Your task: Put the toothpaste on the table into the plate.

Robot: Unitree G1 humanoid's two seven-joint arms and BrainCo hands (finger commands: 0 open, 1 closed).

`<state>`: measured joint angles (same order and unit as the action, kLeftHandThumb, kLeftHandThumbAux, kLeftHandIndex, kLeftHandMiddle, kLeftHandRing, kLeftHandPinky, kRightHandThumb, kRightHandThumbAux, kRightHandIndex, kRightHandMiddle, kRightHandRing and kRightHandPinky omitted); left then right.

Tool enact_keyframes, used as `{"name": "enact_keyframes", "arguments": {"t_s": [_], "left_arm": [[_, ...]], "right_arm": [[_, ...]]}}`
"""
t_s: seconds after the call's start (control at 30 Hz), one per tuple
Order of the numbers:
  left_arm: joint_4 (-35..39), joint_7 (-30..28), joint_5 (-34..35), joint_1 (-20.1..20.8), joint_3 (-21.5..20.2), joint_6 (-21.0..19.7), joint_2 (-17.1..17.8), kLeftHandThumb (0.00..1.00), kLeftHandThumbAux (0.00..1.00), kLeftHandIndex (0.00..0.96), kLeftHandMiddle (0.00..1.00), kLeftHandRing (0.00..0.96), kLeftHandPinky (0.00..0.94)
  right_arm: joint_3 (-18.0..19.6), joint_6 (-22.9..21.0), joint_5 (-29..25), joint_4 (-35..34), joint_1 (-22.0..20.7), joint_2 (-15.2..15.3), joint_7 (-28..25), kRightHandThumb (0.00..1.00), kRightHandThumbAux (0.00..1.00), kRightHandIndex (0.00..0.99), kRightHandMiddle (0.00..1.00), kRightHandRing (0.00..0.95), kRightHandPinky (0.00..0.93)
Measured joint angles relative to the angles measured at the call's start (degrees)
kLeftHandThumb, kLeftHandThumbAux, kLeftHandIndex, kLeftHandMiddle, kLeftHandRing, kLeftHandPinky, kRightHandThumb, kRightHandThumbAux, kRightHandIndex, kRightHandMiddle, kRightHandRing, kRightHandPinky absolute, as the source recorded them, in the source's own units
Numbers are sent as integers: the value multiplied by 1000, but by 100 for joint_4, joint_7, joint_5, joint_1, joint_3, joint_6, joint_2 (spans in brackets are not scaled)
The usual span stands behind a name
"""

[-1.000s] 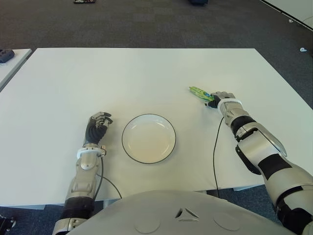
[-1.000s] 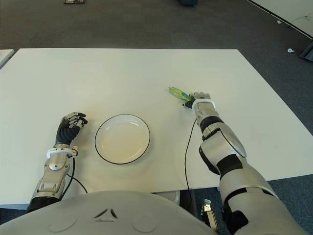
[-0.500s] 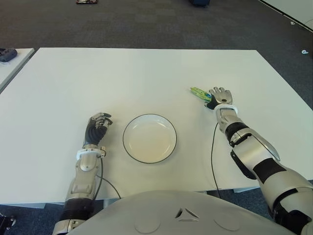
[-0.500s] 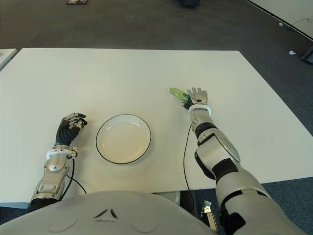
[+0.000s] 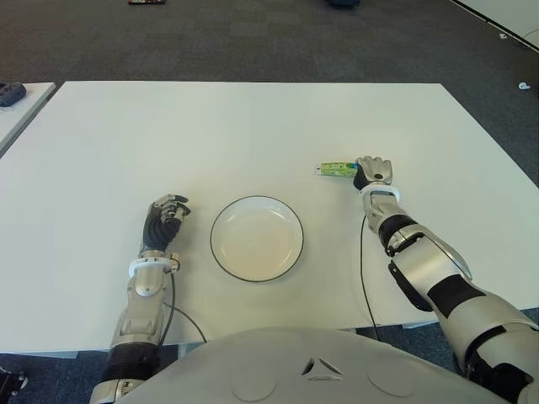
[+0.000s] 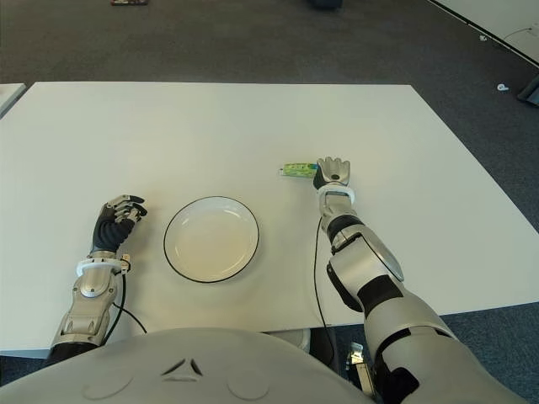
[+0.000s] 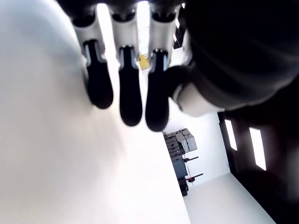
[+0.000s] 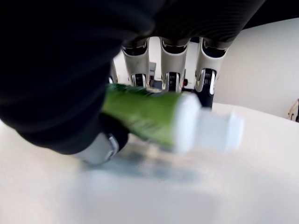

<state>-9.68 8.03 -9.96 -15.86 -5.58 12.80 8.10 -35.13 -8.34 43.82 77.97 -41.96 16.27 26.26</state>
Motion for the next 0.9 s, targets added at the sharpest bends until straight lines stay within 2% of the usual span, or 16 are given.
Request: {"name": "enact_keyframes", "arguments": {"t_s": [0.33,0.9], "left_arm": [[-58,0,49,5,-29,52,-2,706,724,425,526,503,470],[-112,2,32,53,-30,67,-9,707,723,426,544,505,434]], "right_arm": [[264,198,-128,-8,15,-15,92,701,725,437,766,758,780],[472,387,-150,-5,45,-14,20,699,726,438,806,801,813]]}}
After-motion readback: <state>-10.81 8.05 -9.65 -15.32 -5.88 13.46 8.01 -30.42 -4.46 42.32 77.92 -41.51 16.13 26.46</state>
